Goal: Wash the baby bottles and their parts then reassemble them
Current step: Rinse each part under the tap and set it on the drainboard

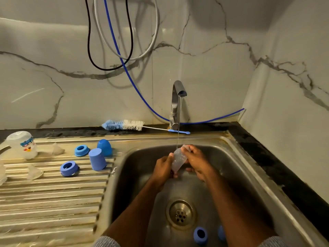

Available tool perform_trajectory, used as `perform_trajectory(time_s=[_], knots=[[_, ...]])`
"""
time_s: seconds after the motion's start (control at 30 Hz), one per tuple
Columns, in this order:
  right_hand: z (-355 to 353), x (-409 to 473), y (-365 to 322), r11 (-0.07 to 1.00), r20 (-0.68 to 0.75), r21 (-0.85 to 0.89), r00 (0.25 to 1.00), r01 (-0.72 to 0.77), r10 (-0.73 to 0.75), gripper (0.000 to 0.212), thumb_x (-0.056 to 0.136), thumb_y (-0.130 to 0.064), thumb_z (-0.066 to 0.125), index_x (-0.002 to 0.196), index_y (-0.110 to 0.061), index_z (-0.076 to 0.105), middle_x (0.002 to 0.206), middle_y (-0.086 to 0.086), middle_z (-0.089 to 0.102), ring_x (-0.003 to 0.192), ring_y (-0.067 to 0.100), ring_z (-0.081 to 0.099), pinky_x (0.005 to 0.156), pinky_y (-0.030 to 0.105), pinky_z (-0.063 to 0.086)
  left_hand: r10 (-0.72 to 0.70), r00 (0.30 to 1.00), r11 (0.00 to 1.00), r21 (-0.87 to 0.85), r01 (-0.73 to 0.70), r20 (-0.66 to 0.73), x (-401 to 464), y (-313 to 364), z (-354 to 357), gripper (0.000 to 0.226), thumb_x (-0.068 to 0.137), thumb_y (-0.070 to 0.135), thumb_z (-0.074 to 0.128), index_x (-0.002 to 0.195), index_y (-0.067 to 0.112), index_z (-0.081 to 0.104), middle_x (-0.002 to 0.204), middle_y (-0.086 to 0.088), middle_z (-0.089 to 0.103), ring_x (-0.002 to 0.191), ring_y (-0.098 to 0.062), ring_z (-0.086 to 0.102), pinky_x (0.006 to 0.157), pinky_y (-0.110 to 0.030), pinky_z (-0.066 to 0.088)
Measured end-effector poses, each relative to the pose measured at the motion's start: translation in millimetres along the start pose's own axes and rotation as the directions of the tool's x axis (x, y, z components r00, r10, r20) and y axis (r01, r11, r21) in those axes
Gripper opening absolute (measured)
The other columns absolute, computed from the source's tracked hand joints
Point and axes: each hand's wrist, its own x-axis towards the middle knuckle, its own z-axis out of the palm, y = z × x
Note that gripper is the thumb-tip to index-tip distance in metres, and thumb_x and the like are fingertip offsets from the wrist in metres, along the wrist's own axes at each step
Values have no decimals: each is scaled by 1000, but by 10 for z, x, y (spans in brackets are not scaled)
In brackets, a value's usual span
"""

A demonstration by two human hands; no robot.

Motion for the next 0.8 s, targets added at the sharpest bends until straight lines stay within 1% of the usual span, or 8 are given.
perform_trajectory(time_s=[0.13, 0.27, 0.37, 0.47, 0.57, 0.67, 0.73, 0.8], knots=[[97, -23, 54, 1000, 136, 24, 991, 9, -12, 57, 88, -27, 76, 135, -30, 43, 128, 7, 53, 114, 29, 60, 82, 52, 61, -253, 967, 946, -206, 251, 15, -61, 93, 16, 57, 109, 49, 29, 119, 7, 65, 85, -14, 77, 64, -19, 72, 52, -27, 53], [236, -40, 83, 990, 108, -37, 986, 134, -130, 72, 81, -28, 83, 129, -35, 30, 122, 0, 49, 111, 21, 57, 77, 43, 63, -345, 932, 846, -392, 361, 114, -95, 169, -36, 69, 104, 59, 32, 118, -2, 62, 67, -17, 70, 46, -17, 63, 42, -24, 52], [309, -43, 68, 986, -2, 8, 986, 165, -165, 69, 87, -41, 75, 132, -42, 22, 123, -2, 45, 102, 13, 56, 66, 28, 57, -283, 930, 794, -487, 365, 235, -101, 187, -25, 70, 99, 61, 43, 120, -2, 65, 87, -23, 72, 61, -21, 69, 51, -27, 60], [328, -37, 25, 984, -67, 165, 996, 66, -55, 50, 94, -47, 63, 134, -38, 35, 129, 6, 54, 100, 17, 61, 61, 28, 55, -156, 962, 883, -404, 237, 224, -59, 118, 17, 58, 101, 52, 49, 124, 1, 64, 109, -30, 69, 82, -29, 70, 70, -36, 61], [342, -20, -15, 937, -94, 343, 990, -70, 109, 51, 94, -51, 61, 138, -30, 45, 123, 8, 59, 96, 23, 63, 62, 36, 57, 44, 995, 991, -130, -32, 90, -51, 86, 17, 44, 95, 41, 61, 122, 7, 59, 115, -23, 68, 92, -27, 72, 77, -39, 61], [327, -4, -26, 866, -27, 477, 983, -148, 183, 48, 92, -53, 62, 130, -26, 52, 114, 11, 65, 98, 30, 66, 72, 43, 60, 345, 939, 916, 215, -339, 14, -52, 47, -31, 29, 93, 33, 70, 118, 22, 59, 112, -3, 70, 96, -12, 72, 84, -35, 61], [322, -5, -30, 847, -3, 515, 988, -132, 155, 43, 91, -54, 62, 124, -27, 56, 108, 11, 68, 98, 30, 69, 75, 44, 61, 411, 911, 885, 252, -391, -26, -64, 60, -15, 22, 99, 32, 63, 119, 23, 59, 110, 0, 70, 97, -11, 71, 81, -30, 60], [333, -4, -35, 848, 3, 513, 988, -134, 155, 44, 90, -56, 63, 122, -26, 58, 107, 11, 69, 97, 30, 69, 69, 41, 60, 323, 943, 934, 187, -304, -80, -74, 104, 17, 27, 105, 39, 49, 116, 17, 61, 105, -5, 71, 89, -18, 71, 67, -26, 56]])
